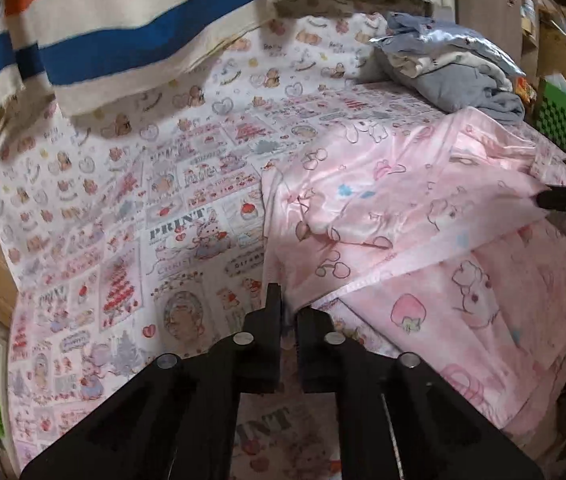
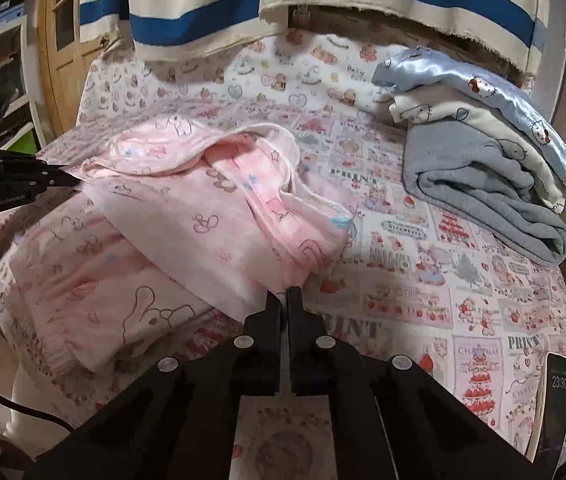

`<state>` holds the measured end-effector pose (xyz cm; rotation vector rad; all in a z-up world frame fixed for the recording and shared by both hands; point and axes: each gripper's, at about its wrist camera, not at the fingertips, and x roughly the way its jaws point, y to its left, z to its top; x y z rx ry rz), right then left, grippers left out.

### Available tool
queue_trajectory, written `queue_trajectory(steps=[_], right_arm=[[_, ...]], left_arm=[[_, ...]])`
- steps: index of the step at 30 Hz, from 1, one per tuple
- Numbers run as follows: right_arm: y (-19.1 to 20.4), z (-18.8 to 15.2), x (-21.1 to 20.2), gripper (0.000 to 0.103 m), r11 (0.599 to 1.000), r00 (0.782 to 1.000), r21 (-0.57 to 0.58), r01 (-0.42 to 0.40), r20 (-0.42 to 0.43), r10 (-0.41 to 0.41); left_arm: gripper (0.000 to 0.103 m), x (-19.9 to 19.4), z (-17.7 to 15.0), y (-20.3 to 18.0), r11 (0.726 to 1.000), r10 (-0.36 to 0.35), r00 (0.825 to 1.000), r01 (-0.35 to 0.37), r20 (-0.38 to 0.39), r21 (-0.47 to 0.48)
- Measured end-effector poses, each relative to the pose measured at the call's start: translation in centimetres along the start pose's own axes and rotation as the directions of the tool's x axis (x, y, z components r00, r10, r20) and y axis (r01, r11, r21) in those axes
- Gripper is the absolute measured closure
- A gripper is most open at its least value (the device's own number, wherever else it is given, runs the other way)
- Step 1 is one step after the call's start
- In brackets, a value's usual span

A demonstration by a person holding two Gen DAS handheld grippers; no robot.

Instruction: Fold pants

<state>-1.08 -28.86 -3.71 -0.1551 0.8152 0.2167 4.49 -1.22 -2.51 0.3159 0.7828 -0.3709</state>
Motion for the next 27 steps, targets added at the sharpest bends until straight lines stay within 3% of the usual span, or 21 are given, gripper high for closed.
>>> queue_trajectory(steps=[1, 3, 4, 5, 6, 8, 12, 16, 19, 21, 22, 23, 25, 26, 27], right_arm=[[0.0, 0.0, -0.2, 0.1, 1.0, 1.0, 0.0, 0.002, 0.009, -0.002], [-0.4, 0.1, -1.2, 0.1, 1.0, 0.998, 0.006, -0.007, 0.066, 0.006], [-0.6, 0.2, -1.8, 0.099, 1.0, 0.995, 0.013, -0.004, 0.095, 0.003], [-0.8, 0.4, -2.3, 0.091, 1.0, 0.994, 0.02, 0.002, 0.109, -0.005], [-1.1, 0.6, -2.7, 0.074, 0.999, 0.992, 0.033, 0.012, 0.122, -0.016], [-1.8, 1.3, -3.4, 0.061, 0.998, 0.987, 0.062, 0.032, 0.158, -0.041], [-3.1, 2.6, -3.8, 0.061, 0.994, 0.981, 0.101, 0.038, 0.185, -0.057], [-4.0, 3.4, -2.6, 0.061, 0.991, 0.986, 0.13, 0.04, 0.154, -0.06], [-5.2, 3.7, -1.3, 0.061, 0.982, 0.993, 0.186, -0.017, 0.116, -0.005], [-5.6, 4.1, -0.3, 0.061, 0.978, 0.995, 0.201, -0.058, 0.096, 0.04], [-5.5, 4.4, 0.3, 0.061, 0.978, 0.995, 0.197, -0.072, 0.083, 0.057], [-5.3, 4.5, 0.8, 0.064, 0.979, 0.995, 0.19, -0.078, 0.069, 0.066], [-4.9, 4.8, 2.5, 0.083, 0.981, 0.996, 0.175, -0.089, 0.006, 0.089], [-4.9, 4.7, 2.9, 0.1, 0.976, 0.995, 0.195, -0.092, -0.009, 0.095], [-5.1, 4.6, 3.1, 0.1, 0.968, 0.994, 0.225, -0.107, -0.007, 0.111]], left_arm=[[0.09, -0.5, -0.1, -0.1, 0.999, -0.032, 0.999, 0.032, 0.02, 0.004], [0.069, -1.8, -0.1, -0.3, 0.996, -0.092, 0.994, 0.091, 0.066, 0.02], [0.067, -2.4, 0.0, -0.6, 0.995, -0.097, 0.991, 0.095, 0.089, 0.029], [0.067, -2.9, 0.2, -1.0, 0.994, -0.106, 0.989, 0.102, 0.104, 0.043], [0.067, -3.2, 0.6, -1.3, 0.993, -0.114, 0.988, 0.109, 0.107, 0.051], [0.067, -3.2, 1.3, -1.9, 0.99, -0.14, 0.985, 0.135, 0.105, 0.047], [0.067, -1.3, 2.7, -3.2, 0.993, -0.105, 0.992, 0.102, 0.066, 0.056], [0.067, 1.5, 3.1, -3.7, 0.998, -0.057, 0.998, 0.057, -0.003, 0.035], [0.076, 2.3, 3.5, -3.3, 1.0, -0.006, 1.0, 0.006, 0.019, 0.015], [0.088, 2.0, 3.7, -2.9, 0.999, 0.038, 0.998, -0.038, 0.057, 0.0], [0.093, 1.6, 3.9, -2.8, 1.0, 0.02, 0.997, -0.02, 0.072, -0.003], [0.095, 1.2, 4.1, -2.7, 1.0, 0.004, 0.997, -0.003, 0.082, -0.004], [0.098, 0.4, 4.5, -2.8, 1.0, 0.022, 0.994, -0.022, 0.104, -0.001], [0.098, 0.0, 4.7, -2.7, 0.999, 0.036, 0.992, -0.036, 0.117, -0.003], [0.098, -0.4, 4.8, -2.5, 0.999, 0.042, 0.991, -0.041, 0.128, -0.008]])
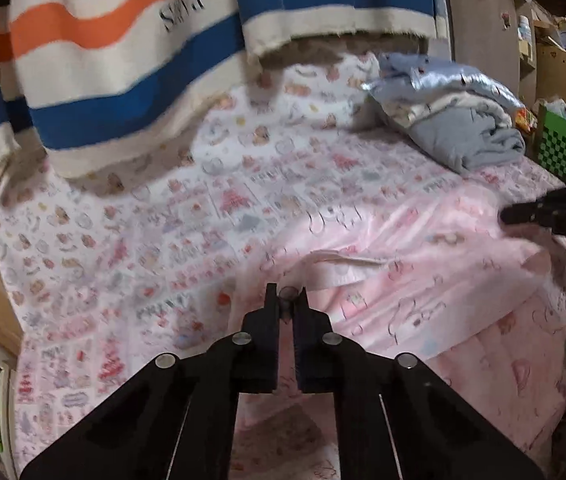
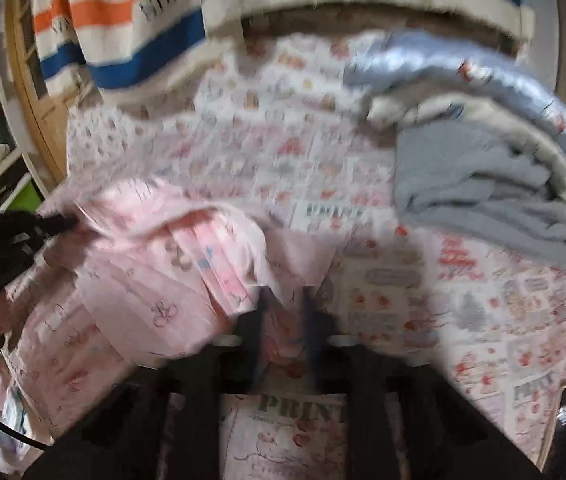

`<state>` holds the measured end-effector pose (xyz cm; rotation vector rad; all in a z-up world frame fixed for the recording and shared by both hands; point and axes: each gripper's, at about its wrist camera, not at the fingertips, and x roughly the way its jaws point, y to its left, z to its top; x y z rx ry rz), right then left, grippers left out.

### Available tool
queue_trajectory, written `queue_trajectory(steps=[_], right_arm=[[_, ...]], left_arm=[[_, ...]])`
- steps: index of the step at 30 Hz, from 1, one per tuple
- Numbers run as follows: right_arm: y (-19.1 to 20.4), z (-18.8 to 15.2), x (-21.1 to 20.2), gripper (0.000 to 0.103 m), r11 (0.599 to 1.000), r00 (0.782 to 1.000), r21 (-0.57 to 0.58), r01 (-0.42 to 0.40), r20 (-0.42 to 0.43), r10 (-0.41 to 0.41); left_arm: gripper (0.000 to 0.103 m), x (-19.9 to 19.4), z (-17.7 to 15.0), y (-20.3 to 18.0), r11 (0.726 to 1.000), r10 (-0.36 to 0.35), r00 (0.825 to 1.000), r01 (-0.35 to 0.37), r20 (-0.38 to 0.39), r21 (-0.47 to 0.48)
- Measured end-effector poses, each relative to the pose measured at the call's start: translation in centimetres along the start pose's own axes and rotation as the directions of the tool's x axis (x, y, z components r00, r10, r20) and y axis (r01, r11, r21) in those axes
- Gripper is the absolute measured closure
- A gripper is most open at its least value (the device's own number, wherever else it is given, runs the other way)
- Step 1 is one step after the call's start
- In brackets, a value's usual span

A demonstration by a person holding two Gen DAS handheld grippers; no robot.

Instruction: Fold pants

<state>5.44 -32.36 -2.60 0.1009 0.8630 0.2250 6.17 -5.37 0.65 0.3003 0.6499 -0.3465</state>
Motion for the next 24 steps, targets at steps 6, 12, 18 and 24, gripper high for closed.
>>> queue_trajectory(steps=[6, 12, 18, 24], right_arm=[[1.5, -0.7, -3.0, 0.1, 0.996, 0.991, -0.069, 0.05, 0.128, -0.041], [5.1, -2.0, -6.9, 0.1, 0.964, 0.958, -0.193, 0.185, 0.253, -0.133], [7.8, -3.4, -7.7, 0.1, 0.925, 0.942, -0.279, 0.257, 0.284, -0.177], [6.7, -5.5, -4.7, 0.1, 0.972, 0.992, -0.201, 0.123, 0.027, -0.12]], left_arm=[[0.099, -1.8, 0.6, 2.9, 0.998, 0.029, 0.999, -0.027, 0.04, -0.056], [0.099, -3.0, -0.6, 4.4, 0.997, 0.017, 0.999, -0.015, 0.027, -0.072], [0.098, -3.3, -2.6, 3.9, 0.998, 0.044, 0.999, -0.044, -0.019, -0.035], [0.097, -1.1, -5.6, 3.7, 0.999, 0.007, 0.988, -0.012, -0.153, -0.032]])
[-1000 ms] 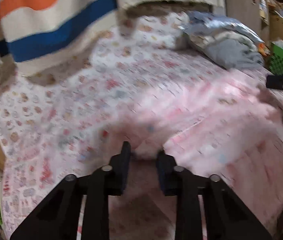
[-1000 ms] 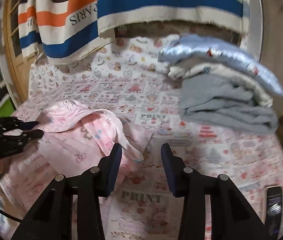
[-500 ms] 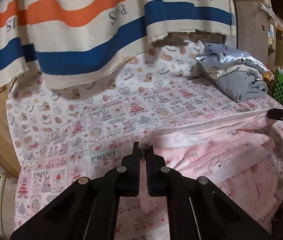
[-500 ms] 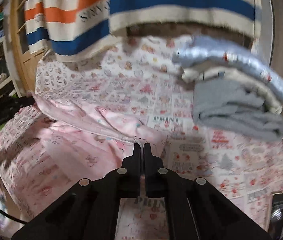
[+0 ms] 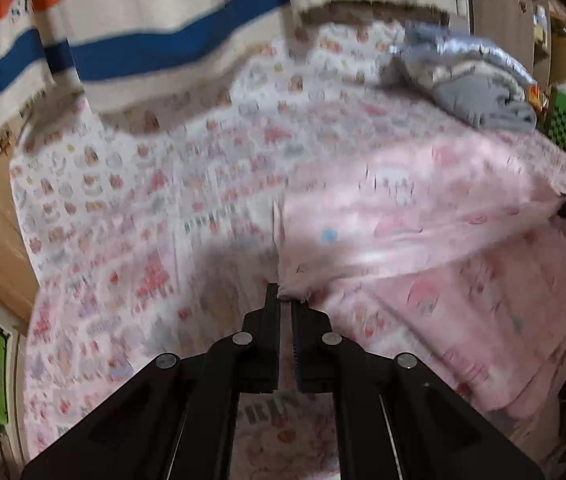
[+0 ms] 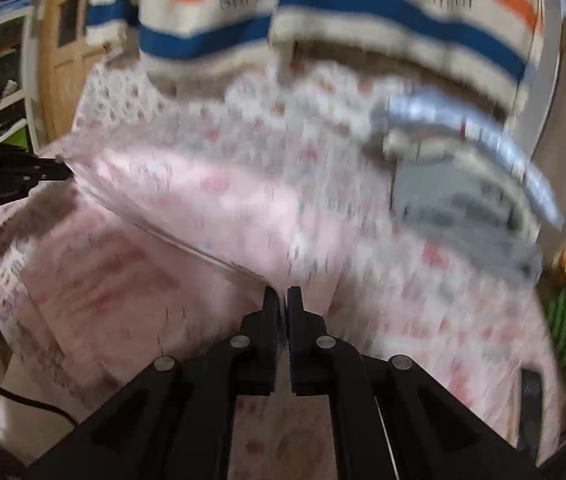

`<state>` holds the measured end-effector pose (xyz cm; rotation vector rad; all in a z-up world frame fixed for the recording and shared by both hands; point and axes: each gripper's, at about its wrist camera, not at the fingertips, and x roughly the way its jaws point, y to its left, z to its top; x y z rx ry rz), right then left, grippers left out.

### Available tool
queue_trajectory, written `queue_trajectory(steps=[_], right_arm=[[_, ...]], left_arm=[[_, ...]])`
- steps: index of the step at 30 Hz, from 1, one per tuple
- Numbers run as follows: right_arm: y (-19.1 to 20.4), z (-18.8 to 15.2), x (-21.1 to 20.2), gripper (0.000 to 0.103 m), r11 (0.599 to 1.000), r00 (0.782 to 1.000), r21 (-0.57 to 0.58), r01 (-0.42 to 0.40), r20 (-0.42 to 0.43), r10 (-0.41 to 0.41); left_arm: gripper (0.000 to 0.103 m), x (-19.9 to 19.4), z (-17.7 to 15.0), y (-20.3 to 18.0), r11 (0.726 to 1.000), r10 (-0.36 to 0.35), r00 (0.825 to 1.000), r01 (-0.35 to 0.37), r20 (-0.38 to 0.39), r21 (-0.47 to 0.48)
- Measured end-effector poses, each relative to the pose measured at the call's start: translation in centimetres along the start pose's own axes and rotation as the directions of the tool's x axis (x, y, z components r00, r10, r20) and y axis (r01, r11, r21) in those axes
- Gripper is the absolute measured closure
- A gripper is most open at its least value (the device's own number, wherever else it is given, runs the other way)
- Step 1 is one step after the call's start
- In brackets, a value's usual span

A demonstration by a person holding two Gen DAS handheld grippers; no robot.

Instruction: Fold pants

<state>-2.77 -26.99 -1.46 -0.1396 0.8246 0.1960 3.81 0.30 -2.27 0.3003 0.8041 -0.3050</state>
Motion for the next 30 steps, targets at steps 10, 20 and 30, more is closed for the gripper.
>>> queue_trajectory(steps=[10, 20, 30], right_arm=[[-4.2, 1.6, -2.7, 0.039, 0.991, 0.985, 0.135, -0.011, 0.171, -0.013], [-8.4, 4.0, 5.1, 0.056, 0.937, 0.977, 0.285, -0.201, -0.008, 0.212], [-7.7, 5.6, 7.8, 0.1, 0.961, 0.988, 0.23, -0.152, 0.01, 0.154]], left_arm=[[0.037, -2.8, 2.0, 0.8, 0.973, -0.212, 0.974, 0.218, 0.078, -0.074], [0.036, 3.1, 6.4, 4.9, 0.91, -0.271, 0.963, 0.258, 0.006, -0.325], [0.098, 7.4, 7.0, 4.0, 0.887, -0.344, 0.938, 0.309, -0.047, -0.342]])
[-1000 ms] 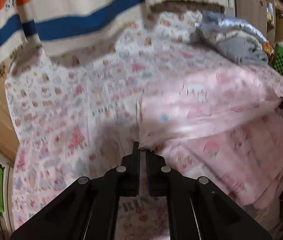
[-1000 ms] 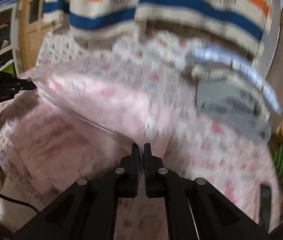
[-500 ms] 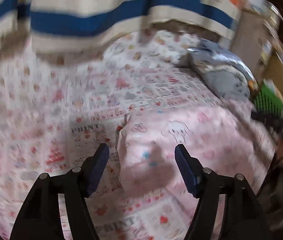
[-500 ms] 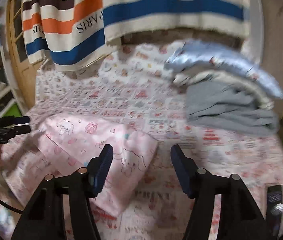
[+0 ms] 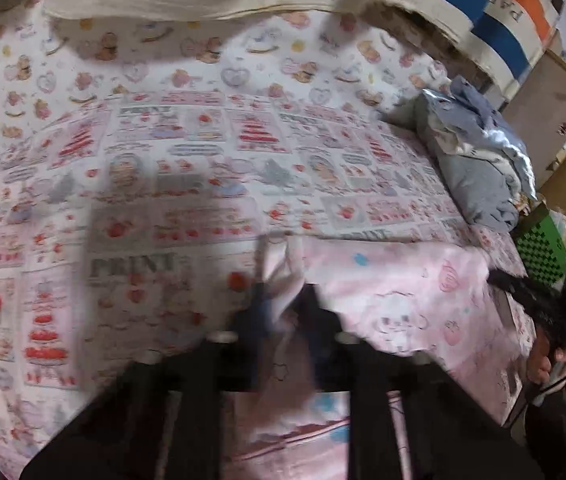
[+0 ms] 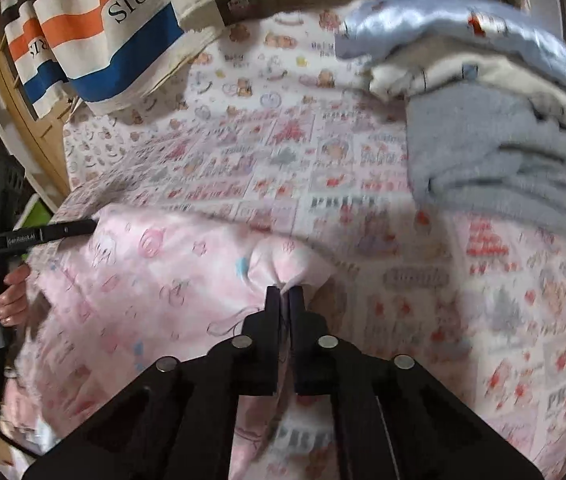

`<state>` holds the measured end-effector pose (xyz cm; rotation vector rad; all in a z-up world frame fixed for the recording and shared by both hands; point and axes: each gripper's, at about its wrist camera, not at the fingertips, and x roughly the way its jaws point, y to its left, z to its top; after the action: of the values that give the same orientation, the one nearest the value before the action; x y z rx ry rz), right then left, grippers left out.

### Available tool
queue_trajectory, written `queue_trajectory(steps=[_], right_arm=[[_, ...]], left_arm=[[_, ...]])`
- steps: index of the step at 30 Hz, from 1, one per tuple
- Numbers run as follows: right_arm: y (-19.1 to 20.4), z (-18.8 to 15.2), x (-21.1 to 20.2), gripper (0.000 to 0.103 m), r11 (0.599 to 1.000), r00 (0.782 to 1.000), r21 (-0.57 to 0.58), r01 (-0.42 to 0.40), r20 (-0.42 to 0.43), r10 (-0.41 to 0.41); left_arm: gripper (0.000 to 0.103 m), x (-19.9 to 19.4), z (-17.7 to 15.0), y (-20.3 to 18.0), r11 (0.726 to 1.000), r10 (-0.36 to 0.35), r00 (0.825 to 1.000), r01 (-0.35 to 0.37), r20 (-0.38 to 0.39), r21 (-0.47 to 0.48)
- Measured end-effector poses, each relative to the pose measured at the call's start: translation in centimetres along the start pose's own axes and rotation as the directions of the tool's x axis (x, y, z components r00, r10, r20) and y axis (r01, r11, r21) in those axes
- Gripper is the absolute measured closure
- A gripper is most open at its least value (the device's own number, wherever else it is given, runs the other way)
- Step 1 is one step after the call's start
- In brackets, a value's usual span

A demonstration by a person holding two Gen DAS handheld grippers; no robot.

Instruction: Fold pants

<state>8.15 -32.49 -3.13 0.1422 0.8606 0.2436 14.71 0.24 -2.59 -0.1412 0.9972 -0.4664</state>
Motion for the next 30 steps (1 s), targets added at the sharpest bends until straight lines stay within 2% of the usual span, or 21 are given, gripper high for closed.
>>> queue_trajectory(steps=[3, 7, 12, 14, 17, 18, 19, 20, 21, 22, 24, 26, 30], right_arm=[[-0.3, 1.0, -0.1, 0.101, 1.0, 0.999, -0.004, 0.031, 0.045, -0.031], [-0.6, 2.3, 0.2, 0.101, 0.997, 0.993, -0.009, 0.077, 0.089, -0.076], [-0.8, 2.5, 1.5, 0.101, 0.991, 0.988, -0.015, 0.134, 0.078, -0.132], [-1.0, 2.3, 1.9, 0.101, 0.991, 0.99, -0.012, 0.133, 0.05, -0.132], [-1.1, 1.7, 1.5, 0.101, 0.993, 0.993, -0.005, 0.118, 0.026, -0.118], [-1.0, 1.5, 1.2, 0.101, 0.991, 0.991, -0.012, 0.133, 0.029, -0.132], [-0.8, 1.2, 0.7, 0.101, 0.988, 0.988, -0.03, 0.154, 0.035, -0.153], [-0.7, 1.0, 0.3, 0.1, 0.985, 0.985, -0.038, 0.167, 0.041, -0.166], [-0.6, 0.7, -0.3, 0.096, 0.982, 0.982, -0.043, 0.184, 0.054, -0.181], [-0.6, 0.4, -1.0, 0.091, 0.98, 0.979, -0.039, 0.193, 0.072, -0.19], [-0.4, -0.1, -2.3, 0.062, 0.983, 0.979, -0.037, 0.178, 0.11, -0.173], [0.1, -0.5, -3.3, 0.046, 0.986, 0.979, -0.055, 0.16, 0.134, -0.152], [1.6, -1.5, -4.0, 0.046, 0.99, 0.991, -0.095, 0.099, 0.099, -0.09]], left_arm=[[0.101, -0.6, 0.2, -1.0, 0.998, 0.032, 0.997, -0.035, 0.069, 0.044], [0.101, -2.1, 0.5, -1.7, 0.991, 0.082, 0.976, -0.101, 0.2, 0.09], [0.1, -1.0, 0.8, -1.5, 0.969, 0.194, 0.96, -0.22, 0.202, 0.116], [0.1, -0.3, 0.6, -1.3, 0.967, 0.2, 0.965, -0.223, 0.172, 0.124], [0.094, -0.4, 0.1, -1.2, 0.965, 0.204, 0.966, -0.226, 0.162, 0.133], [0.087, -0.7, -0.2, -1.4, 0.961, 0.214, 0.962, -0.238, 0.168, 0.142], [0.08, -0.9, -0.4, -1.6, 0.952, 0.238, 0.955, -0.265, 0.176, 0.151], [0.061, -1.3, -0.6, -1.8, 0.943, 0.263, 0.946, -0.293, 0.191, 0.156], [0.049, -1.8, -0.9, -1.9, 0.938, 0.277, 0.938, -0.312, 0.21, 0.154], [0.048, -2.3, -1.1, -1.9, 0.934, 0.284, 0.93, -0.324, 0.233, 0.153], [0.048, -3.2, -1.6, -2.3, 0.92, 0.301, 0.916, -0.352, 0.265, 0.173], [0.048, -4.0, -2.1, -2.6, 0.911, 0.316, 0.905, -0.373, 0.286, 0.173], [0.048, -5.1, -3.0, -2.9, 0.926, 0.29, 0.916, -0.342, 0.278, 0.158]])
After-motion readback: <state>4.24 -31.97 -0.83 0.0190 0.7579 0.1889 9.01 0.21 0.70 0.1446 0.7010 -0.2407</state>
